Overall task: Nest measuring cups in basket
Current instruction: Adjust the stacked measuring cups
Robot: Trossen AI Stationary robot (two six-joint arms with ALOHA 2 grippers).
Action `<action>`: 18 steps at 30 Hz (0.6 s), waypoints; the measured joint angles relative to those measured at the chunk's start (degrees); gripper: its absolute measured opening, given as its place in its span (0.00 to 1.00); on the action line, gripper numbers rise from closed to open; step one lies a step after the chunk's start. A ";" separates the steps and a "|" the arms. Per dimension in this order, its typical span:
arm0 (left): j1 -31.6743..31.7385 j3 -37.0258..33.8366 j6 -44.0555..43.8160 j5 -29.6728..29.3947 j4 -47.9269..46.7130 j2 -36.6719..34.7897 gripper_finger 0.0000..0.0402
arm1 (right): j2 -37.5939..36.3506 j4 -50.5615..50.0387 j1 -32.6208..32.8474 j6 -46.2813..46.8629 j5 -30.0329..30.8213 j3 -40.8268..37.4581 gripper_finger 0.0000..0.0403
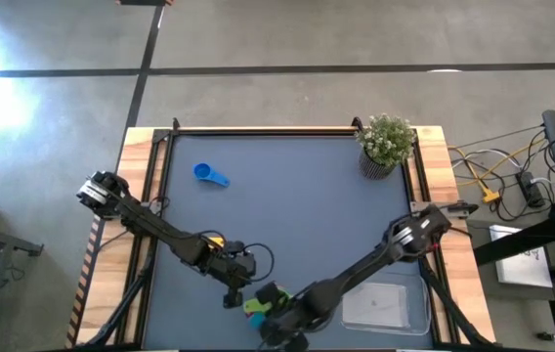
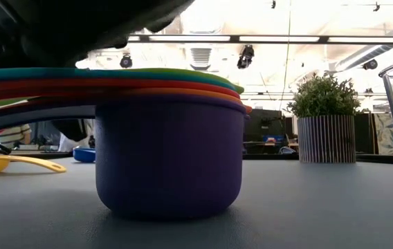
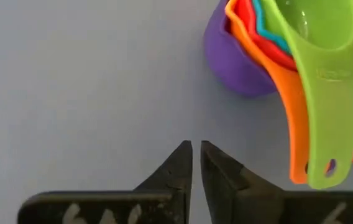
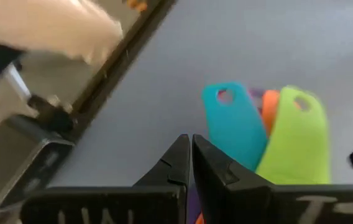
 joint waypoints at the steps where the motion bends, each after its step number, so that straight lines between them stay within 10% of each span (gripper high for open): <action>1: 0.00 0.01 -0.41 0.01 0.04 0.00 0.03 | 1.48 -2.53 0.00 -0.11 0.21 2.26 0.02; 18: 0.00 -0.01 -2.72 2.60 0.57 0.20 0.00 | 8.56 -15.84 -3.09 1.39 0.52 16.66 0.02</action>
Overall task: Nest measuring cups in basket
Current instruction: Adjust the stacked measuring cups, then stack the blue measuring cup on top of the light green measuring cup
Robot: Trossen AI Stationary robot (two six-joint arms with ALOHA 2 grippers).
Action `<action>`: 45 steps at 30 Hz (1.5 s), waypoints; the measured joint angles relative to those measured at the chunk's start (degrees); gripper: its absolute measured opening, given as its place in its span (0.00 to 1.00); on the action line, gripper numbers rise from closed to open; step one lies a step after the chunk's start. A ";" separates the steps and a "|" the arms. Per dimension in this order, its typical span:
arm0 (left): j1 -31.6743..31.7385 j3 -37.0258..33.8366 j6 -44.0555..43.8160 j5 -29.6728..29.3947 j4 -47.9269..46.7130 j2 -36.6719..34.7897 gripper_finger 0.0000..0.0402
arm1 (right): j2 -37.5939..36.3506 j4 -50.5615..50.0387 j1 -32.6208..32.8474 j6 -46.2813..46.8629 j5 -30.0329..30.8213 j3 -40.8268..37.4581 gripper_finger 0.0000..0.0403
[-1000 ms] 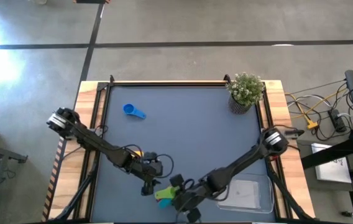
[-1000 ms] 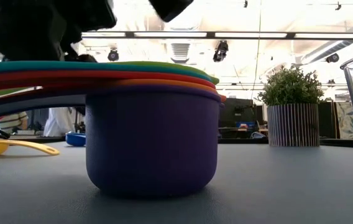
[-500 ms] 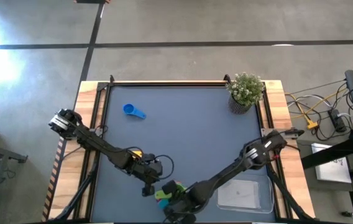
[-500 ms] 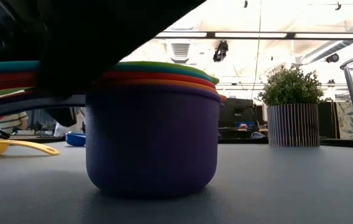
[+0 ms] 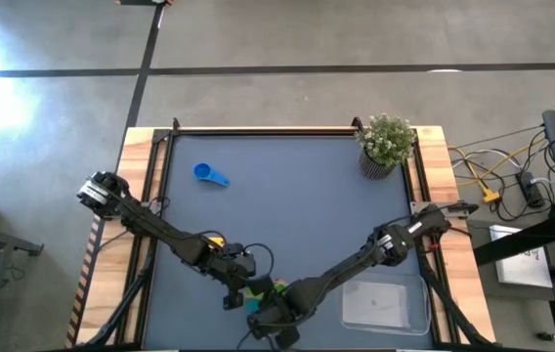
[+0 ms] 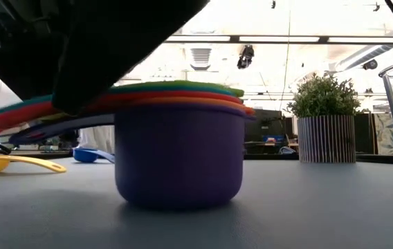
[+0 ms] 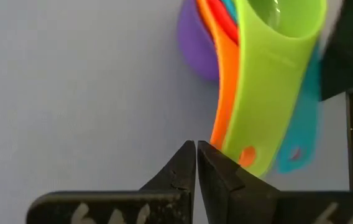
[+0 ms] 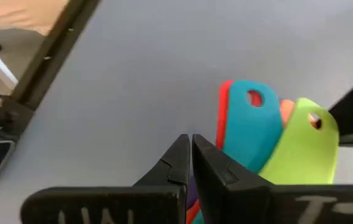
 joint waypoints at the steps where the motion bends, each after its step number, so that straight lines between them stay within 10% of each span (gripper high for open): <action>1: 0.00 0.00 0.01 0.25 -0.01 0.00 0.00 | 0.00 -0.10 -0.27 0.32 -0.12 0.00 0.02; 32: -0.02 0.02 1.53 0.84 2.08 -0.12 0.00 | 0.00 -0.92 -0.70 2.31 10.40 -0.15 0.02; 45: 0.07 -0.88 5.41 -19.23 -22.09 -12.59 0.16 | -4.32 -1.31 -0.70 -1.40 4.55 -0.19 0.02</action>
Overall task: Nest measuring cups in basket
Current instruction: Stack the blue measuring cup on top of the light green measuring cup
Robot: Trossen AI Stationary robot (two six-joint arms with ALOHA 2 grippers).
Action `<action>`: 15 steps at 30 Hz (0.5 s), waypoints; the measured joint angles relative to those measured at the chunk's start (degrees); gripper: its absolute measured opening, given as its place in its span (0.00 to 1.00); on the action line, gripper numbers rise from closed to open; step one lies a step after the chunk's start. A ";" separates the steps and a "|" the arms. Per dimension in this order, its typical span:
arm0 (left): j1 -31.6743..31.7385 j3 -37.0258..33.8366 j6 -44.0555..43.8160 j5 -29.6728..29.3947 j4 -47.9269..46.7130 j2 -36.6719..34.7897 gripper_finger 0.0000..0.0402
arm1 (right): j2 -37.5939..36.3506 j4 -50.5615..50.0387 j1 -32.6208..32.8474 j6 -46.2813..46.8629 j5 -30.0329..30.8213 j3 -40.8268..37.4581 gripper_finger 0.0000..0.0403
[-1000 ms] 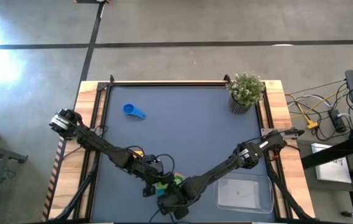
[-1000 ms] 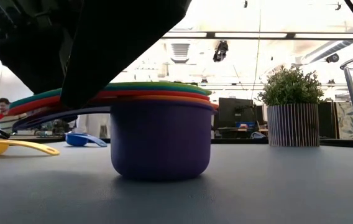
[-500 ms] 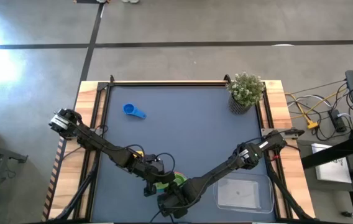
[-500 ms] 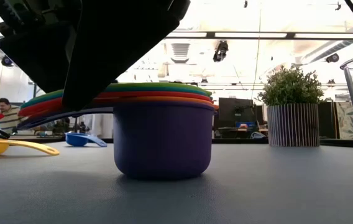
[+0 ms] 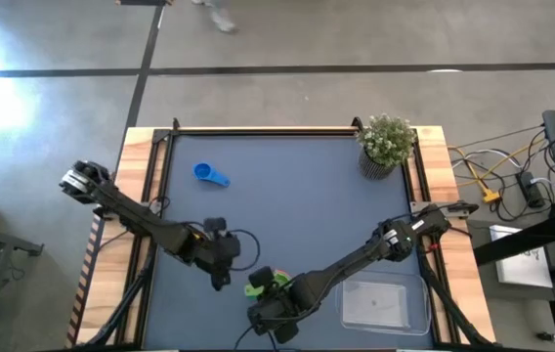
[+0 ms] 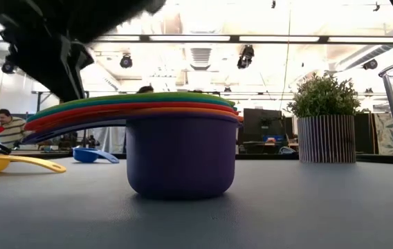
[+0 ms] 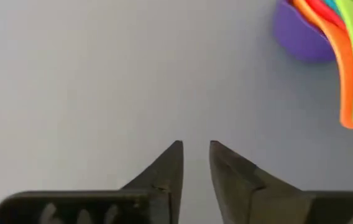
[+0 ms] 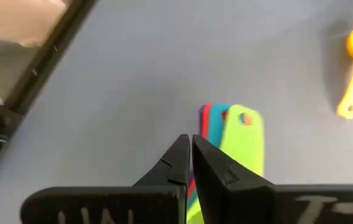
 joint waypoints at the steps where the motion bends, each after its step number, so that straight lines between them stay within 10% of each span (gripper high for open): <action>1: -0.02 -0.61 0.02 -1.44 -0.40 -1.62 0.18 | -0.45 0.34 -0.02 -0.29 -0.07 0.00 0.02; 15: 7.79 -19.85 -8.89 -8.96 3.28 -23.08 0.44 | -11.85 11.22 -1.34 -1.09 -0.20 -15.12 0.02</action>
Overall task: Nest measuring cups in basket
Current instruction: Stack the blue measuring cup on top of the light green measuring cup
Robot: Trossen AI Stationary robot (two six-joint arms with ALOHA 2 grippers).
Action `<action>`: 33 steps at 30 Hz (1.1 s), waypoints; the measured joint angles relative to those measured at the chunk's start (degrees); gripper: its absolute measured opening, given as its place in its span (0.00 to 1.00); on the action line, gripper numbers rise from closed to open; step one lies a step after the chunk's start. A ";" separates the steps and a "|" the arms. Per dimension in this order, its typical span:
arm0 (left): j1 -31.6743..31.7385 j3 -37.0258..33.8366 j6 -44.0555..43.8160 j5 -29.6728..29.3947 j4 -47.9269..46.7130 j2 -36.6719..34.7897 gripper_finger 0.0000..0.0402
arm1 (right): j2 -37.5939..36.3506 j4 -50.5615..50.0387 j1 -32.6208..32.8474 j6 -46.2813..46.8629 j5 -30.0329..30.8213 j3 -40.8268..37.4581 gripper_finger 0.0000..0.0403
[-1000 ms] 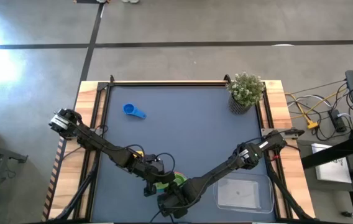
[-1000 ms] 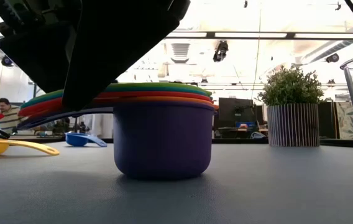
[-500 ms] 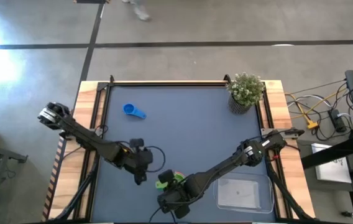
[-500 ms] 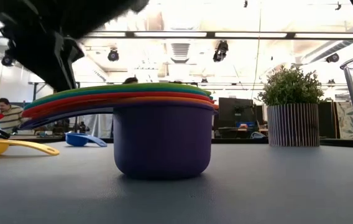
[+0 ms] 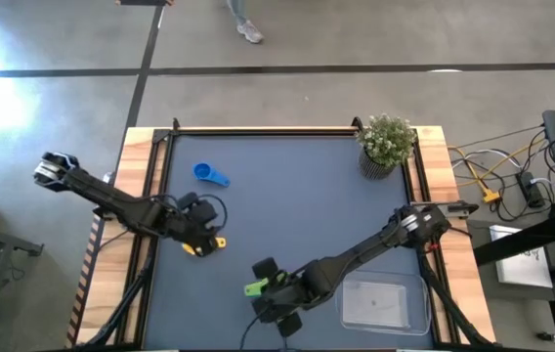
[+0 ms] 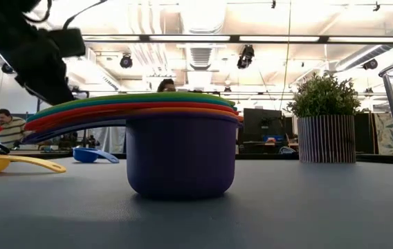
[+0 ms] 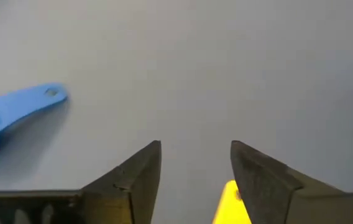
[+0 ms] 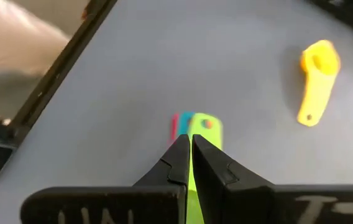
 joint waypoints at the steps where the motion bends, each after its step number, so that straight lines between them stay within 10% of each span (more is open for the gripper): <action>1: 1.03 -0.48 -0.26 0.05 -0.07 -0.64 0.46 | -2.17 2.70 -0.37 0.05 0.03 -3.49 0.02; 17: 32.99 2.37 9.84 9.98 -3.05 2.36 0.48 | -36.38 52.47 -4.00 6.61 3.52 -58.70 0.02; 33: 51.20 12.96 15.18 13.70 -6.84 19.13 0.59 | -43.48 61.86 -3.49 7.86 5.60 -71.75 0.02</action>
